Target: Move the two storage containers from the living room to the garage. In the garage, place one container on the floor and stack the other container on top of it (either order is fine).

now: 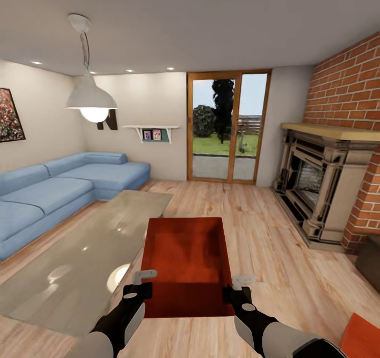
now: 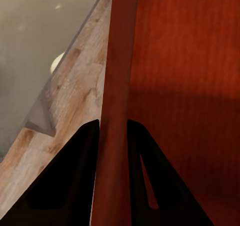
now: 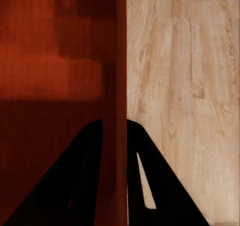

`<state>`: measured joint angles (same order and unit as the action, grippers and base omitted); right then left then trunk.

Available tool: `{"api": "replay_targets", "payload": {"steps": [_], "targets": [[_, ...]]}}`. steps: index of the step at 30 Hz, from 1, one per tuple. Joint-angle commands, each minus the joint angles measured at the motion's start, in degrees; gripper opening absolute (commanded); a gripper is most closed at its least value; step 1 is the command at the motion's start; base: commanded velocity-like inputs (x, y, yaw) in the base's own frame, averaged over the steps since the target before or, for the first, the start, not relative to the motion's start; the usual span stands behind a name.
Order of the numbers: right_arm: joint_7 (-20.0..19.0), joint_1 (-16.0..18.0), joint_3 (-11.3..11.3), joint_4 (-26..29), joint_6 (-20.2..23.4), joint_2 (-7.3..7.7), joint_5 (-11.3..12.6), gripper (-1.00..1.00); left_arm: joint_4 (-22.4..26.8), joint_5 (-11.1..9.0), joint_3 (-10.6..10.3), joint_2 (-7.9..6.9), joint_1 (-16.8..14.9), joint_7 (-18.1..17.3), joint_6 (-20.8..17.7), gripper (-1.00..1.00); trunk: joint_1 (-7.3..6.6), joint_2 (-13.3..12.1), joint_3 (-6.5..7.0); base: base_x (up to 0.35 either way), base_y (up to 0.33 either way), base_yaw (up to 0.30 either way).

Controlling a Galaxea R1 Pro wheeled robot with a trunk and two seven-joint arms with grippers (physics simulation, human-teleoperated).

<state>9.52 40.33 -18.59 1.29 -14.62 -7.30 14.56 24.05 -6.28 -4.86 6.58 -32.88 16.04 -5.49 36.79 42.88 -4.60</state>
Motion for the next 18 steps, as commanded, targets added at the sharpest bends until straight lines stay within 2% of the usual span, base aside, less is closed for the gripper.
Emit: {"api": "replay_targets", "payload": {"steps": [1, 18], "targets": [[0.2, 0.0, 0.7, 0.0, -0.1, 0.01, 0.2, -1.0, 0.2, -0.1, 0.8, -1.84, -0.1, 0.8, -0.4, -1.0, -0.02, 0.1, -0.1, -0.345, 0.0, 0.253], [0.2, 0.0, 0.7, 0.0, -0.2, 0.01, 0.2, -1.0, 0.2, -0.1, 0.8, -1.84, -0.1, 0.8, -0.4, -1.0, -0.02, 0.1, -0.1, -0.317, 0.0, 0.266]]}}
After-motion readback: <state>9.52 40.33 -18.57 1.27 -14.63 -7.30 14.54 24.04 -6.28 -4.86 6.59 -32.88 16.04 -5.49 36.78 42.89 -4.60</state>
